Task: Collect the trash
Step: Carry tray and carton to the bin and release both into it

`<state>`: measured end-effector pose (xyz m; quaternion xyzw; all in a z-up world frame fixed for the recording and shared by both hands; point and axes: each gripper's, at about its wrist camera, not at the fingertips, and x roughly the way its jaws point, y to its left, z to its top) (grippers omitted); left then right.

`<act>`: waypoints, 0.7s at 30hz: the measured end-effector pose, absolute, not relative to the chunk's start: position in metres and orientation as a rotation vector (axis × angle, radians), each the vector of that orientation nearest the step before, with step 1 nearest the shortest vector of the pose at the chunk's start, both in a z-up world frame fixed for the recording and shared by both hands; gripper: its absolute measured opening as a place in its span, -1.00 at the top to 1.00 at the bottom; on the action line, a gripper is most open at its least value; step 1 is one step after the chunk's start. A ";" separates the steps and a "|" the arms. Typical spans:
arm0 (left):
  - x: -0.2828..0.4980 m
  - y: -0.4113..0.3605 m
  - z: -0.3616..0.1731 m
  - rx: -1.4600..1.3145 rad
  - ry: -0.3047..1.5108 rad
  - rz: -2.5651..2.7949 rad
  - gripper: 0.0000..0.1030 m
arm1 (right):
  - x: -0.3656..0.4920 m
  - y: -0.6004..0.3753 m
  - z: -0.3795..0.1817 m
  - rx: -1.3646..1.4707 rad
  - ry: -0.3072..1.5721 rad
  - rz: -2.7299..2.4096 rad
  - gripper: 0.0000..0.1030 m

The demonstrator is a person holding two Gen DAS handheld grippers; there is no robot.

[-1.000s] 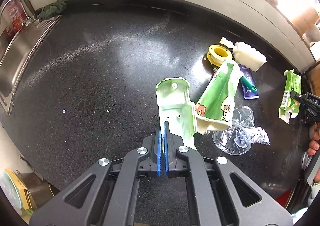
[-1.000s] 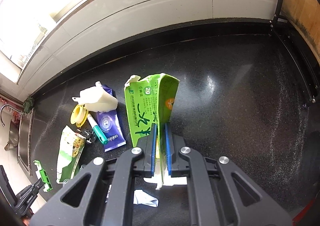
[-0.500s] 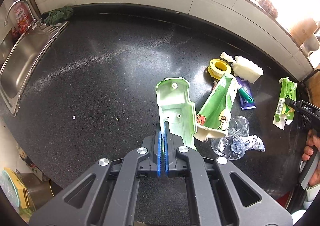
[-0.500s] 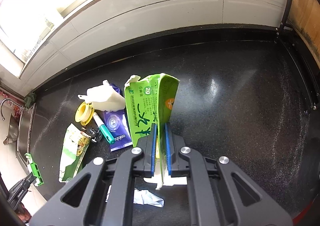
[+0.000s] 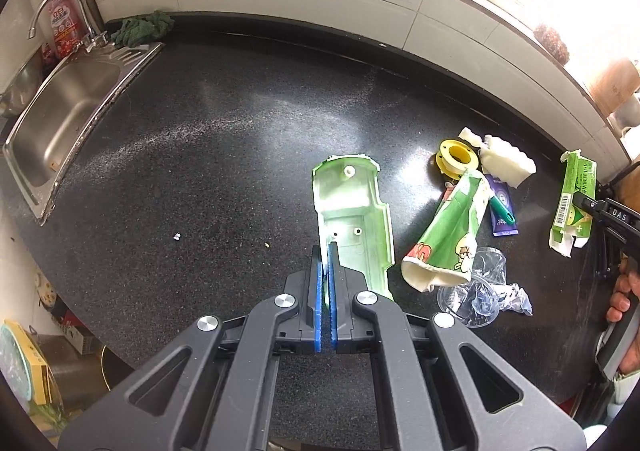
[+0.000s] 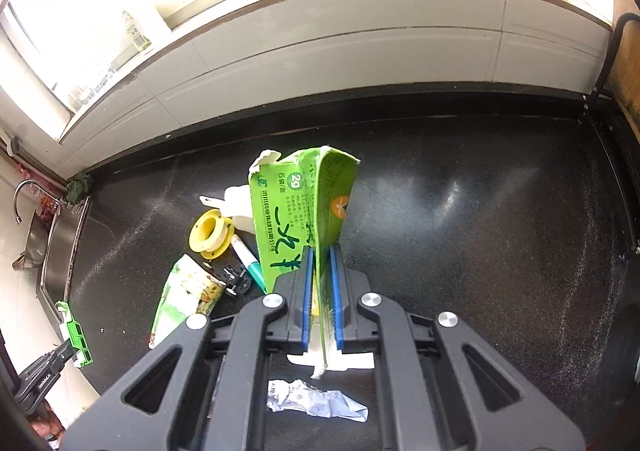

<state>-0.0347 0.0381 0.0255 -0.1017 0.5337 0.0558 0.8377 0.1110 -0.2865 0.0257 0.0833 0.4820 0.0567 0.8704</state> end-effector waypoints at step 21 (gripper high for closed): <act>-0.124 0.144 0.038 -0.355 1.095 0.394 0.97 | 0.087 -0.068 0.073 -0.025 1.003 0.537 0.82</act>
